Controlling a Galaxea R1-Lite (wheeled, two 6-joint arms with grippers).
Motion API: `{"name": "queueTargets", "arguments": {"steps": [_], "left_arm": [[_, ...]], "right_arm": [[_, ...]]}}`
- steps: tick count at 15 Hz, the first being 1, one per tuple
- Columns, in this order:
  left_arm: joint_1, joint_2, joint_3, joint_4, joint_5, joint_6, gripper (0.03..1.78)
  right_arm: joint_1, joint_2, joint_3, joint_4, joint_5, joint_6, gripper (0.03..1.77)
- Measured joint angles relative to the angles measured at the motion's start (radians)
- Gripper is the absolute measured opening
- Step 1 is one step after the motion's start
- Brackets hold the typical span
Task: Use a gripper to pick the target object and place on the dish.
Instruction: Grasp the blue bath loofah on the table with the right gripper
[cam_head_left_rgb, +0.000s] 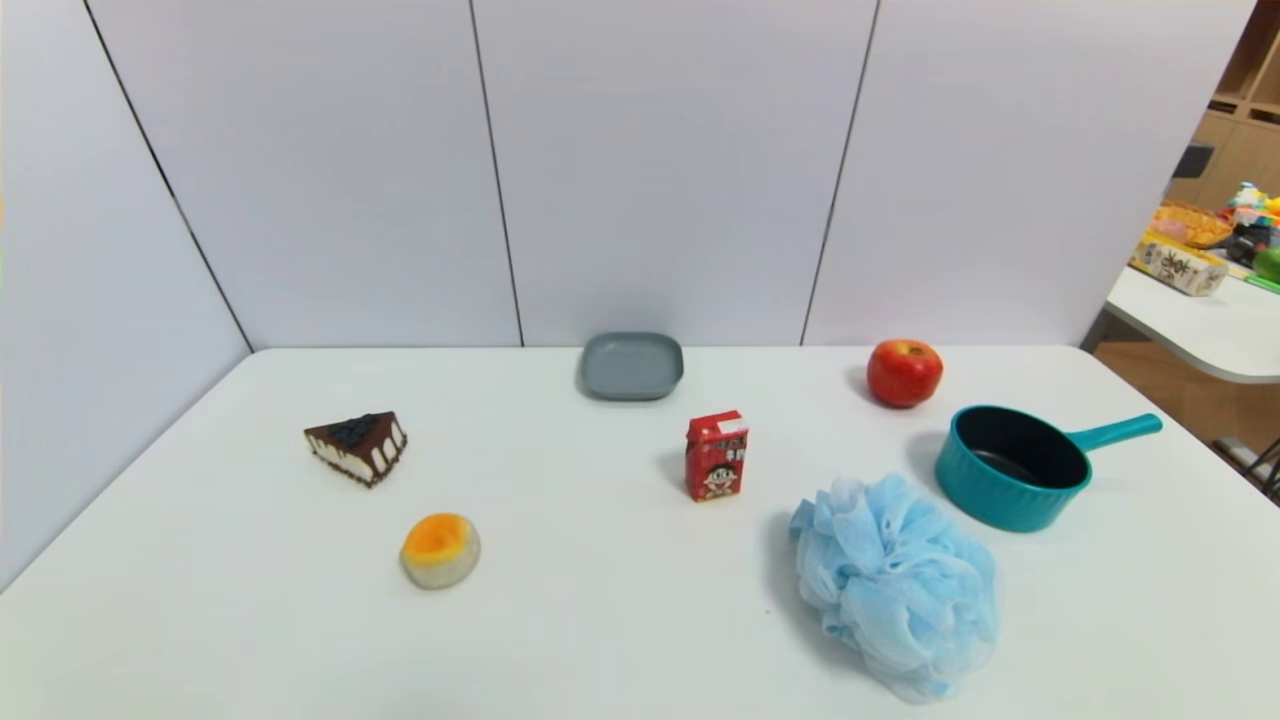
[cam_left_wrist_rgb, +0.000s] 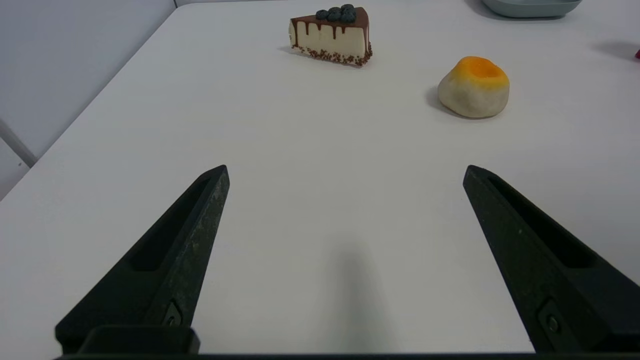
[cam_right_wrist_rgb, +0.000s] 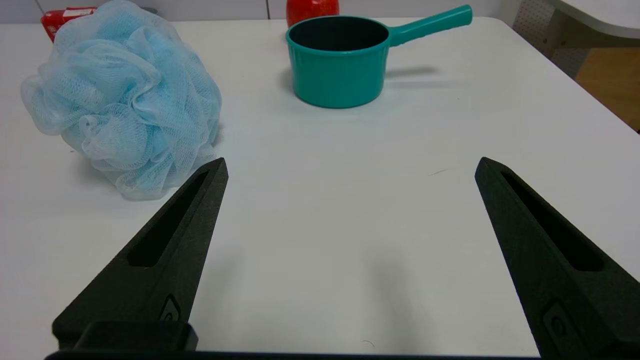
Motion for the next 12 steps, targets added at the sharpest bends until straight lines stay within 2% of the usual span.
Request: {"name": "queueTargets", "arguments": {"steps": [12], "left_arm": [[0.0, 0.0, 0.0, 0.0, 0.0, 0.0, 1.69]], "right_arm": [[0.0, 0.002, -0.002, 0.013, 0.004, -0.013, 1.71]]}}
